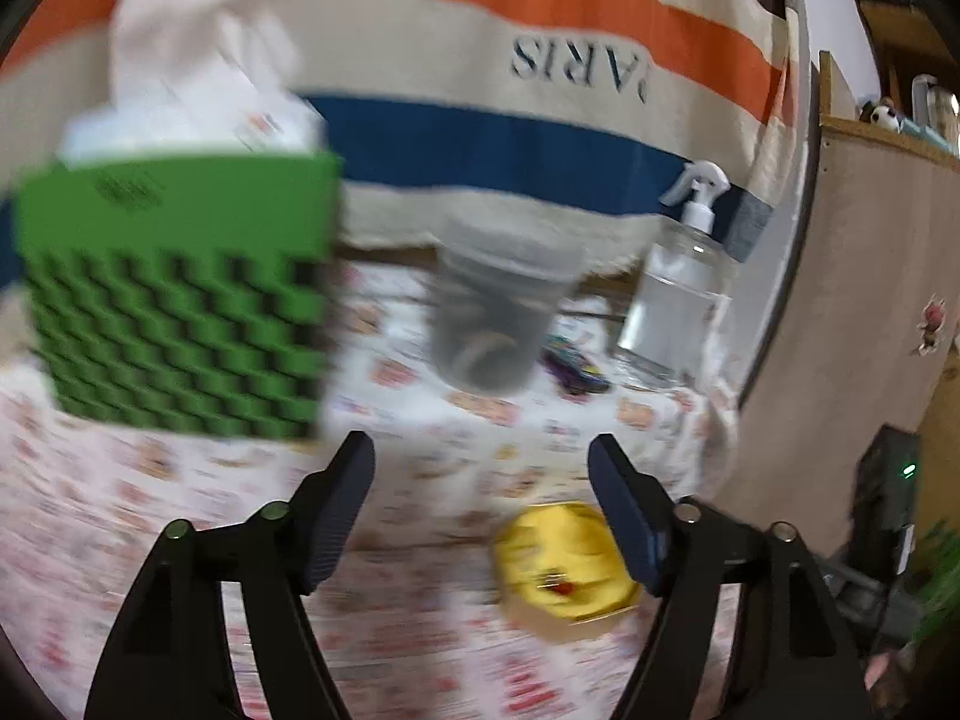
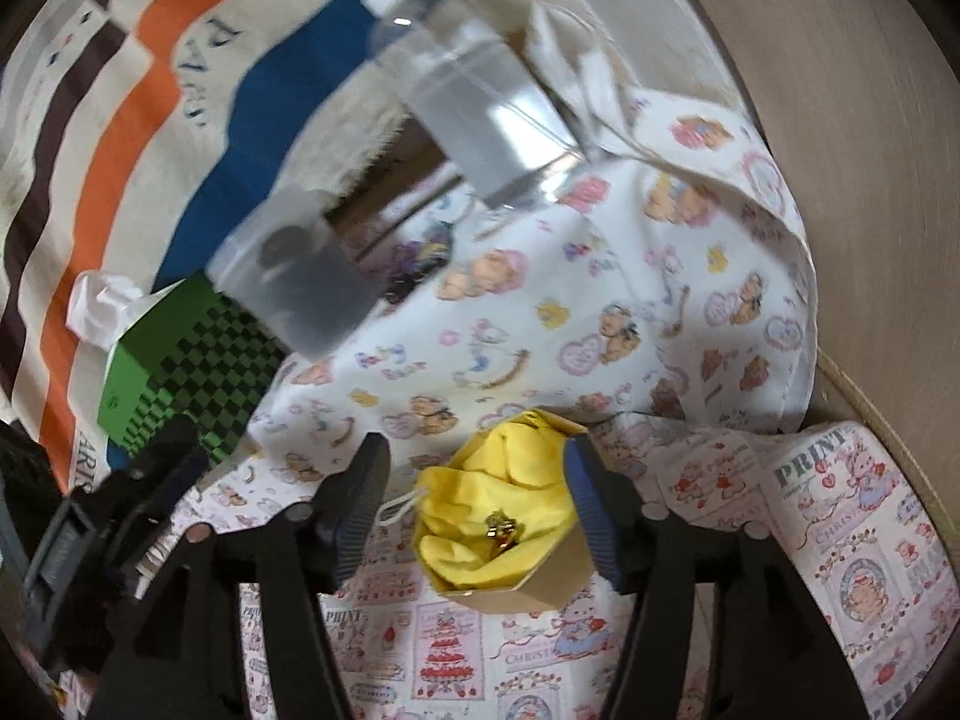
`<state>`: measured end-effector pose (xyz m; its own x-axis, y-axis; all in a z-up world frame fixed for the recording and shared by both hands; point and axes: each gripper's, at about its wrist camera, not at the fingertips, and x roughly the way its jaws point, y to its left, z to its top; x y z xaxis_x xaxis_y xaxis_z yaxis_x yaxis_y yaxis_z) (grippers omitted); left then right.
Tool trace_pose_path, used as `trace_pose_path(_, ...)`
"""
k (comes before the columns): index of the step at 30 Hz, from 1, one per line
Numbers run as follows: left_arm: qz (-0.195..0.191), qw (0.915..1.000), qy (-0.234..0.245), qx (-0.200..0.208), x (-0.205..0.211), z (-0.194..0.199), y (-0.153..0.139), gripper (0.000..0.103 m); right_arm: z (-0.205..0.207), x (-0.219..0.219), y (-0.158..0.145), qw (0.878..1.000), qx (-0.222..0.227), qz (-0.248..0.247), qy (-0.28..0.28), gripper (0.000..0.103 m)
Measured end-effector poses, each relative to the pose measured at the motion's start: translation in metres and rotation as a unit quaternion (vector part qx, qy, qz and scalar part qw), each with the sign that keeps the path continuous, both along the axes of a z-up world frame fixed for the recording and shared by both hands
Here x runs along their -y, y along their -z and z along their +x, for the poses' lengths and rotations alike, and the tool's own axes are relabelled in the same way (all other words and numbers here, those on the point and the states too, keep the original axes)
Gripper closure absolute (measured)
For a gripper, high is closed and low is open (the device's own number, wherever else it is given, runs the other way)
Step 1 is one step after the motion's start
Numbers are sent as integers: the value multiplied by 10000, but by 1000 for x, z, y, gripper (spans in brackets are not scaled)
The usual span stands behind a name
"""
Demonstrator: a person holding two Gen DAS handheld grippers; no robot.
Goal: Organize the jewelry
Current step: 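Move the open left tool back over the silver bangle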
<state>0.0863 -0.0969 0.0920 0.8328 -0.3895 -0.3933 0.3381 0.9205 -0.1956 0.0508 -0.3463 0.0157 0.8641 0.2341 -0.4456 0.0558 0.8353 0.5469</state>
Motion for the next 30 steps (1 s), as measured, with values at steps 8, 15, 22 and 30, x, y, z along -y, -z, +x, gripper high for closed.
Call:
trace_pose_path(8, 748, 9909, -1064, 347, -79, -49, -3, 5, -9, -25, -8, 9990, 130, -407, -152, 30)
trace_pose_path(15, 513, 9882, -1442, -40, -137, -53, 31, 2, -14, -57, -9, 9945, 180, -968, -358, 25)
trace_pose_path(22, 723, 9811, -1636, -738, -148, -27, 66, 2, -14, -77, -3, 9897, 125, -1344, -469, 21)
trace_pose_path(30, 696, 9737, -1465, -1599, -153, -2, 106, 36, -5, -84, 12, 9871, -179, -1533, -417, 20)
